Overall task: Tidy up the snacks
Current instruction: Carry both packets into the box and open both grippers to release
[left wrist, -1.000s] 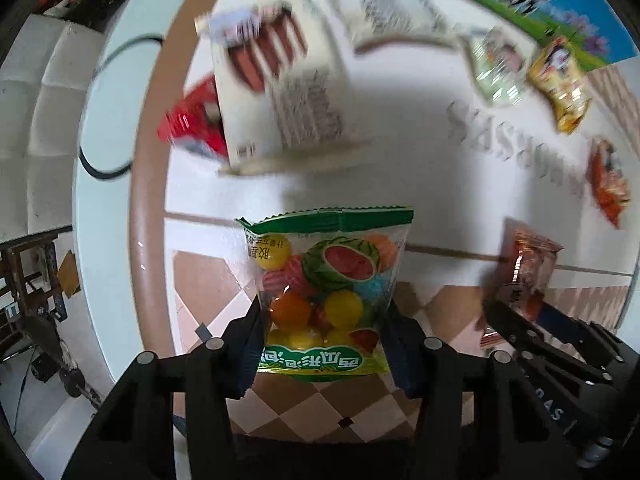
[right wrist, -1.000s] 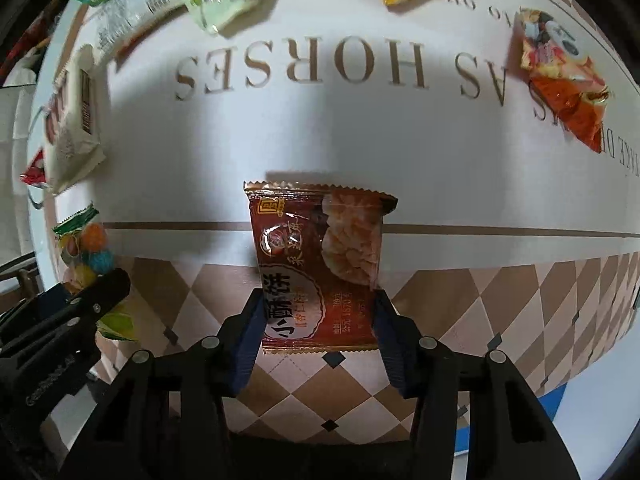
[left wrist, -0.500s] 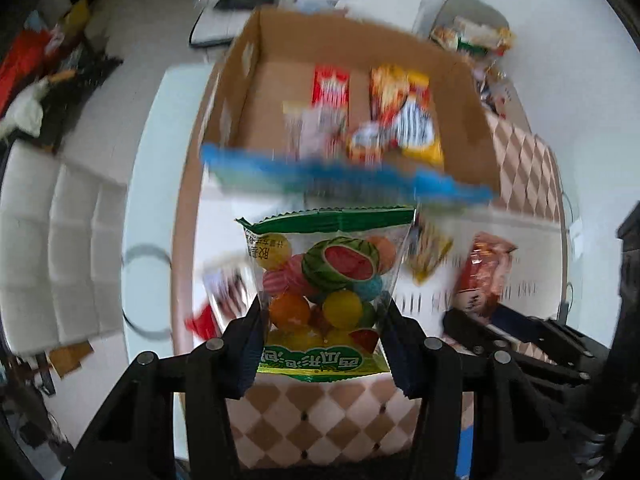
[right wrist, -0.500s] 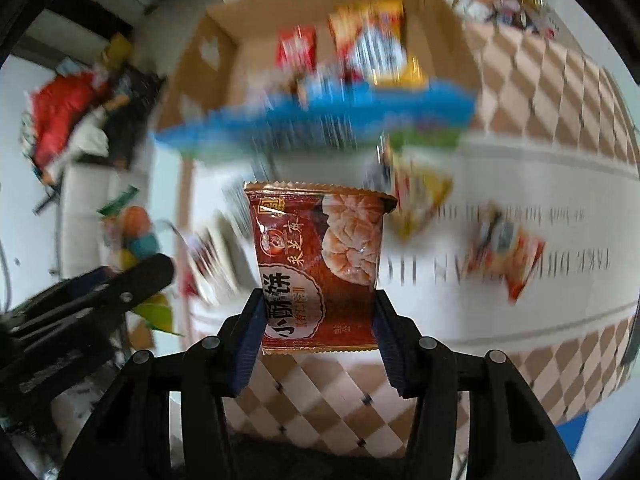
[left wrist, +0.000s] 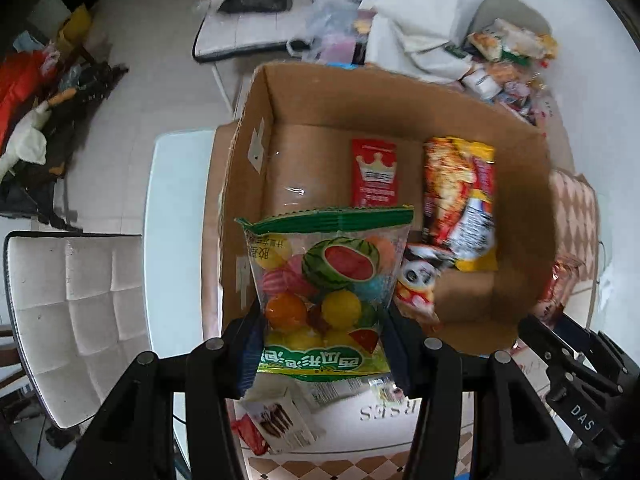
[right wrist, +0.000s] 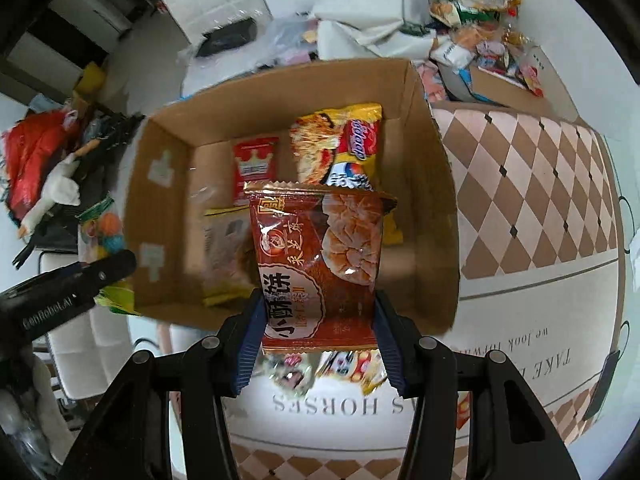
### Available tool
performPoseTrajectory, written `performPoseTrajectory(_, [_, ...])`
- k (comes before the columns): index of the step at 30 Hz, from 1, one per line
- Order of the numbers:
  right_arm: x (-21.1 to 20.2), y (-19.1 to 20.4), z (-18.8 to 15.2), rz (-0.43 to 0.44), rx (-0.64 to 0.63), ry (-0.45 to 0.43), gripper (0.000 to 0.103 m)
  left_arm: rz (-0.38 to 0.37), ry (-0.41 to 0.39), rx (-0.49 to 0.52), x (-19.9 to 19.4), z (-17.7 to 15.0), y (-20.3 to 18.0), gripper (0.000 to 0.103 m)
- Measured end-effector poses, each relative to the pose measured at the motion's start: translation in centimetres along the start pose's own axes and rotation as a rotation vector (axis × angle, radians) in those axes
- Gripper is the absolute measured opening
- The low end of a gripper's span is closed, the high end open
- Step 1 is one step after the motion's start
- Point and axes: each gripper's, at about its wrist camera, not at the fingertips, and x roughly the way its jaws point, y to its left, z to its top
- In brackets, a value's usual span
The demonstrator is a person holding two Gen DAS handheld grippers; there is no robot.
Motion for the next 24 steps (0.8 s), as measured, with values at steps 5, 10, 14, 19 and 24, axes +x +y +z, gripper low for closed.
performPoseTrajectory(5, [4.0,-1.2,2.2,-0.039,0.010,0.059,0.055,0.033,0.095,0.005,3.9,1.6,0.4,0.050])
performPoseTrajectory(10, [6.3,-1.6,2.4,-0.069,0.005,0.104,0.055,0.055,0.155,0.019,6.9,1.9,0.3,0.050])
performPoseTrajectory(14, [8.1,-2.0,2.7,-0.078,0.002,0.130,0.055,0.058,0.182,0.021,8.1,1.7,0.2,0.050])
performPoseTrajectory(19, [9.3,-2.1,2.9,-0.086,-0.006,0.151,0.055,0.072,0.208,0.042,9.1,1.5,-0.3,0.050])
performPoseTrajectory(24, [11.0,-1.8,2.8,-0.073,-0.019,0.223,0.065,0.052,0.208,0.031,9.2,1.7,-0.7,0.057])
